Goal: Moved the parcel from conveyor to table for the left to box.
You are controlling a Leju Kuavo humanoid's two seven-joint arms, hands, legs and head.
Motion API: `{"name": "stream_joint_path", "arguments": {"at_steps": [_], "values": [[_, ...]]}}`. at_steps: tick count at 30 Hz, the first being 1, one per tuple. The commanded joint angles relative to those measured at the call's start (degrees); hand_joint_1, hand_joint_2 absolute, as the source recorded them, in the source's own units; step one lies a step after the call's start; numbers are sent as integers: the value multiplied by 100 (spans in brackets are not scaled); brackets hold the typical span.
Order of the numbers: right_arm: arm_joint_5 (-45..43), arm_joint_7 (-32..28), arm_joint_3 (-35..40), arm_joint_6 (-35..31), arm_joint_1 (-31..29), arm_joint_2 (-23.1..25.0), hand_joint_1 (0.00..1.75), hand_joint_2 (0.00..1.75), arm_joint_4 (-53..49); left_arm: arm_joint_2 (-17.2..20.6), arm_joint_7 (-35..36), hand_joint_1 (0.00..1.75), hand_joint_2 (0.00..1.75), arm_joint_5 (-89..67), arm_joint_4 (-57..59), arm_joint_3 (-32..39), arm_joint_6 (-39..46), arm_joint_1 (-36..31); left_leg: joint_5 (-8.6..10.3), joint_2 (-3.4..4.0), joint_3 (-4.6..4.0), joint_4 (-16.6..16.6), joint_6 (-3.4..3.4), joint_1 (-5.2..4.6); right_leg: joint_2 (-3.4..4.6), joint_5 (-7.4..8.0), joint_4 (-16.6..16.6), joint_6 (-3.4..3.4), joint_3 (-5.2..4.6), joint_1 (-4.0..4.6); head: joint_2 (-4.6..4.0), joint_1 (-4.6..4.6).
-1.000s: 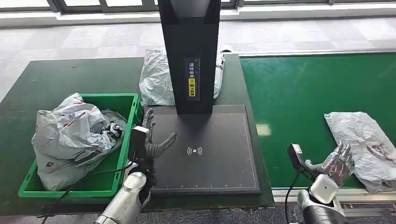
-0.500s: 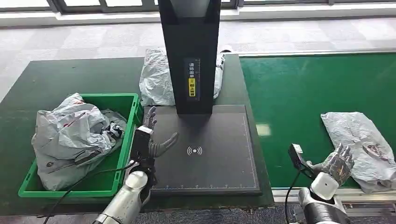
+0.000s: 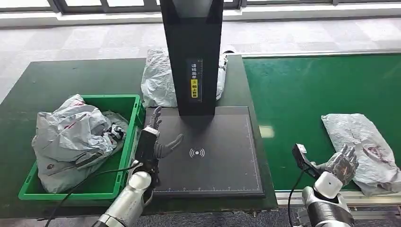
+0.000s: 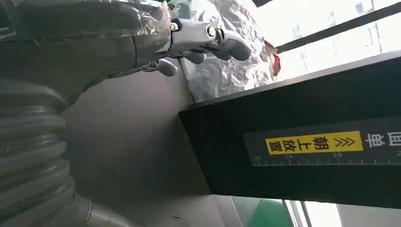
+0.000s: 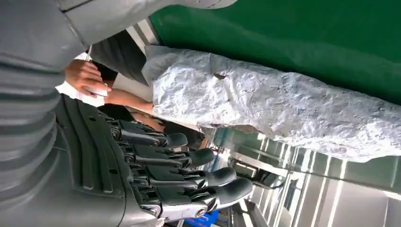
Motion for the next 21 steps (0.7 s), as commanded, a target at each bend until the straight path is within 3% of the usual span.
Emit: {"name": "stream_joint_path", "arguments": {"at_steps": [1,21], "values": [[98,90,-270,112,-322,56,0,175,358,67,86,0,175,-72,378,-237,45,-245,-4,-5,16,-4,0,4,19,-2,-5,-5,14,2,0,0],[98,235,-248,323,-476,34,0,175,429,19,123,0,175,-118,485,-216,-49,-339,-3,-8,17,-5,0,4,19,-2,-6,-5,16,2,0,0]]}}
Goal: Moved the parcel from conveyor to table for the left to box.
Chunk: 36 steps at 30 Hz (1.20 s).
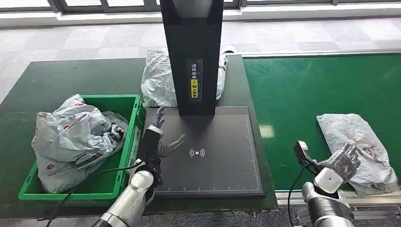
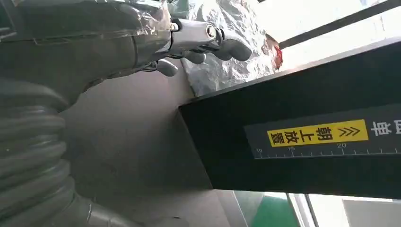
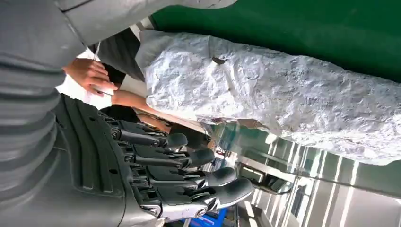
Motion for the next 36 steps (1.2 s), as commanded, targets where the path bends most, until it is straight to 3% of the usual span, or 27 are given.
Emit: {"name": "stream_joint_path", "arguments": {"at_steps": [1,36], "values": [[98,33,-255,88,-300,26,0,175,378,77,36,0,175,-22,364,-173,-52,-270,-3,-3,9,-1,0,3,15,0,-3,-4,8,2,2,0],[98,177,-317,425,-493,-35,0,175,628,-10,20,0,175,-15,665,-86,-148,-380,-4,-7,18,-4,-1,5,20,-1,-7,-5,18,2,0,0]]}}
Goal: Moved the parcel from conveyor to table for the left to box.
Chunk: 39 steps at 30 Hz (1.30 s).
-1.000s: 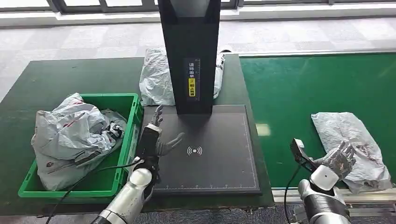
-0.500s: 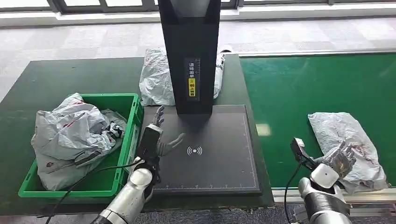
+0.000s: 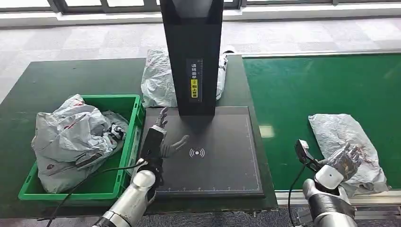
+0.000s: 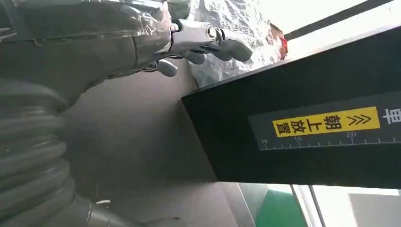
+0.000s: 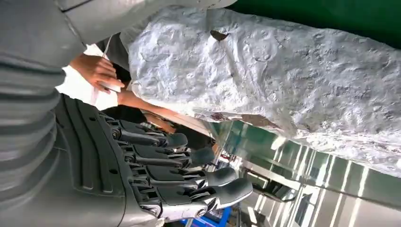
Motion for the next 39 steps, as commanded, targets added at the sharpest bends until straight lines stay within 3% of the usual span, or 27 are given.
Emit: {"name": "stream_joint_path", "arguments": {"at_steps": [1,11,18,21,22,23,34,37,38,39], "values": [[98,51,-330,115,-323,-10,0,175,520,42,17,0,175,-9,427,-87,-53,-286,-2,-6,9,-1,-1,3,12,-1,-3,-4,9,2,-2,0],[98,54,-239,273,-503,-90,0,175,760,36,-112,0,175,11,649,5,-95,-442,-2,-5,14,-3,0,2,17,0,-5,-5,13,0,-2,0],[98,281,-84,1125,-702,-241,0,175,1314,-15,-195,0,175,71,913,66,-186,-602,-2,-7,13,-3,-1,4,17,1,-5,-4,13,2,-2,0],[98,268,-84,1111,-672,-252,0,175,1318,-33,-203,0,175,70,953,68,-176,-627,-1,-12,12,-2,0,4,7,-1,-5,-3,14,3,0,0],[98,271,-128,1547,-703,-284,7,175,1451,-51,-214,0,175,99,1041,82,-228,-674,0,-8,7,-2,0,2,7,0,-3,-2,8,1,-2,0],[98,235,-147,1581,-678,-300,175,175,1465,-59,-227,0,175,113,1075,99,-221,-691,-2,-10,14,-4,0,1,12,-2,-4,-3,14,-1,0,0],[98,222,-43,1439,-802,-228,175,175,1470,-15,-249,0,175,200,934,206,-247,-562,-1,-4,7,-1,-1,4,12,2,-3,-4,7,2,-2,0],[98,206,106,1048,-864,-132,175,175,1288,23,-229,0,175,200,764,258,-196,-441,-3,6,8,-1,-1,4,24,3,-3,-4,5,3,0,-2],[98,-329,300,-439,-872,178,175,175,625,92,-204,0,175,203,421,386,9,-200,-5,10,18,-5,-1,4,36,4,-7,-6,12,2,0,0],[98,-329,396,-385,-863,299,175,175,299,123,-163,0,175,191,259,414,21,-94,-5,20,10,-3,-1,2,37,5,-1,-5,2,1,-2,0]]}}
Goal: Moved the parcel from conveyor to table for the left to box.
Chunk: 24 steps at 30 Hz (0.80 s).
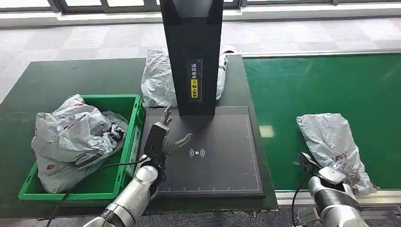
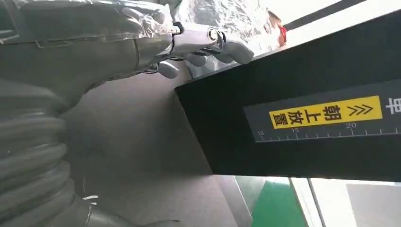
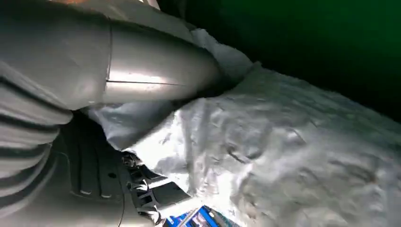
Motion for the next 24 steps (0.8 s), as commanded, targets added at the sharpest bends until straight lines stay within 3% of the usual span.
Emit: {"name": "stream_joint_path", "arguments": {"at_steps": [1,2,3,5,13,14,15,16,17,18,19,20,24], "values": [[95,-641,499,-1670,-169,801,175,175,-1606,245,187,0,175,-19,-632,424,231,447,-10,44,21,-7,-3,0,67,6,-2,-8,1,-1,0,0],[95,-861,561,-1784,-4,959,175,175,-2243,253,213,0,175,-51,-719,466,238,501,-12,61,10,-4,-4,-1,80,9,3,-7,-9,-3,0,0],[53,-1547,538,-2260,253,1288,175,175,-3104,235,205,0,175,-95,-782,528,287,543,-18,74,13,-6,-6,-1,100,7,9,-11,-3,-4,0,0],[95,-1441,775,-1962,441,1421,175,175,-3691,219,206,0,175,-130,-790,540,291,537,-16,84,-1,-8,-12,4,103,7,10,-15,-13,0,-2,-2],[95,-1637,564,-2035,518,1399,175,175,-3653,186,201,0,175,-163,-725,560,294,497,5,-24,9,-6,-12,9,-7,-13,3,-13,9,14,-2,0],[-561,-2829,724,-2541,610,1570,175,175,-3927,185,132,0,175,-237,-723,565,403,489,7,-19,3,-6,-13,8,-7,-11,6,-12,4,9,-2,0],[-680,-3231,870,-2375,817,1869,175,175,-4383,194,91,0,175,-302,-700,546,453,461,3,-11,15,-9,-12,11,11,-9,0,-13,13,9,-2,-2],[-554,-3166,1111,-2143,993,2077,175,175,-4764,197,85,0,175,-316,-681,547,448,437,4,-2,4,-5,-16,9,12,-8,7,-14,-1,7,0,0],[-679,-3459,1639,-1717,1157,2134,175,175,-4967,221,70,0,175,-348,-653,532,471,402,1,4,11,-7,-16,11,27,-6,4,-14,4,7,0,-2],[-732,-3359,2165,-1684,1279,2129,175,175,-5036,238,43,0,175,-382,-617,524,498,365,3,-5,-1,-4,-17,10,12,-7,9,-13,-2,7,-2,2],[-1363,-3578,2629,-1236,1343,2133,175,175,-4901,263,25,0,175,-416,-572,485,484,311,0,3,11,-9,-19,11,26,-9,7,-17,4,8,-2,2],[-1411,-3494,2984,-1143,1337,2034,175,175,-4748,273,10,0,175,-438,-524,465,482,269,-7,22,19,-9,-23,16,50,-9,7,-22,6,11,0,0],[-2338,-3576,3785,94,1274,1804,175,175,-3979,277,-78,0,175,-603,-322,310,545,88,1,1,17,-9,-20,15,21,-12,3,-19,9,23,0,-2]]}}
